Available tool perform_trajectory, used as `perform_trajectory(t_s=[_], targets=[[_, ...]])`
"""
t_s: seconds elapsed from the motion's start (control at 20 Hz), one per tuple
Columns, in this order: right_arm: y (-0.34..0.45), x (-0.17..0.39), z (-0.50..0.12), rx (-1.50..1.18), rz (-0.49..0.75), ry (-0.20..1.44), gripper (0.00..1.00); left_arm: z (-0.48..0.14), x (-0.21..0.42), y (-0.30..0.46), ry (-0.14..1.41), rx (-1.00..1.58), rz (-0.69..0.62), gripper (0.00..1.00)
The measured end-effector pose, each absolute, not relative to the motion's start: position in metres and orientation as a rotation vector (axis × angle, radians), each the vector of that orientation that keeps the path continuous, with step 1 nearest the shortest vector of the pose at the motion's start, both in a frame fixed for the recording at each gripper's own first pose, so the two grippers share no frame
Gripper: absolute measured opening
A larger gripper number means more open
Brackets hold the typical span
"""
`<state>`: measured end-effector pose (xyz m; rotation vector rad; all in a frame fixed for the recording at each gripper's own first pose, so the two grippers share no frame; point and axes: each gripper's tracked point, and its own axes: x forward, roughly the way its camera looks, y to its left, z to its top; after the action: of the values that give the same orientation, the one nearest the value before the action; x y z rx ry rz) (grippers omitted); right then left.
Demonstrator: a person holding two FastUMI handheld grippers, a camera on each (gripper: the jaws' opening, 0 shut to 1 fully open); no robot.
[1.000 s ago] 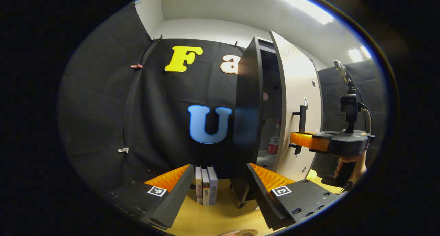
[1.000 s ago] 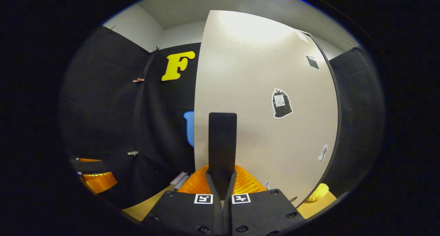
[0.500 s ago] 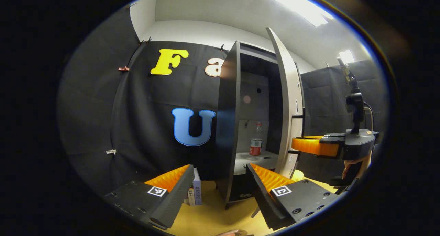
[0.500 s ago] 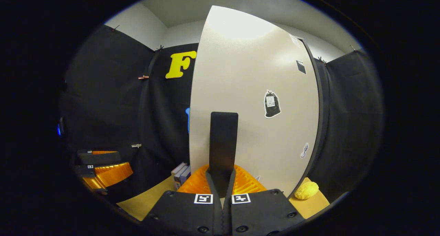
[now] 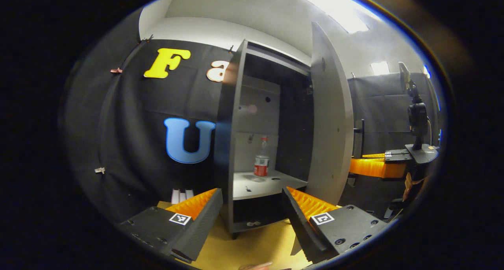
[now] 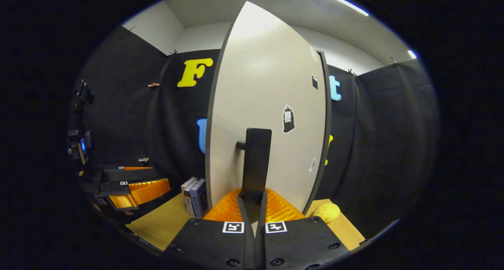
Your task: Open the cabinet door with the right hand, grasp the bottle in the cabinet with the left hand and place it on the coaster, then close the cabinet door with the right hand.
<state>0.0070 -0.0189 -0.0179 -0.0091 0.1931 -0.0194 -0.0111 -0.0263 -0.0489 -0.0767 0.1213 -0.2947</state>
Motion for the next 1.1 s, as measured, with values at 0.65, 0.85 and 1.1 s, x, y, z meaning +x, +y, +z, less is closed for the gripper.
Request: perform_trajectory(t_s=[0.65,0.85,1.1], targets=[[-0.154,-0.046,-0.013,-0.098,-0.208,0.221,0.04,-0.053,0.046,-0.152,0.088,-0.055,-0.449,0.95],[-0.184,-0.052,-0.026,-0.041,-0.148,0.245,0.04,-0.058,0.070,-0.175,0.090,-0.031,-0.433,0.95],[-0.218,-0.054,-0.026,0.009,-0.104,0.243,0.04,-0.067,0.105,-0.188,0.090,-0.020,-0.401,0.95]])
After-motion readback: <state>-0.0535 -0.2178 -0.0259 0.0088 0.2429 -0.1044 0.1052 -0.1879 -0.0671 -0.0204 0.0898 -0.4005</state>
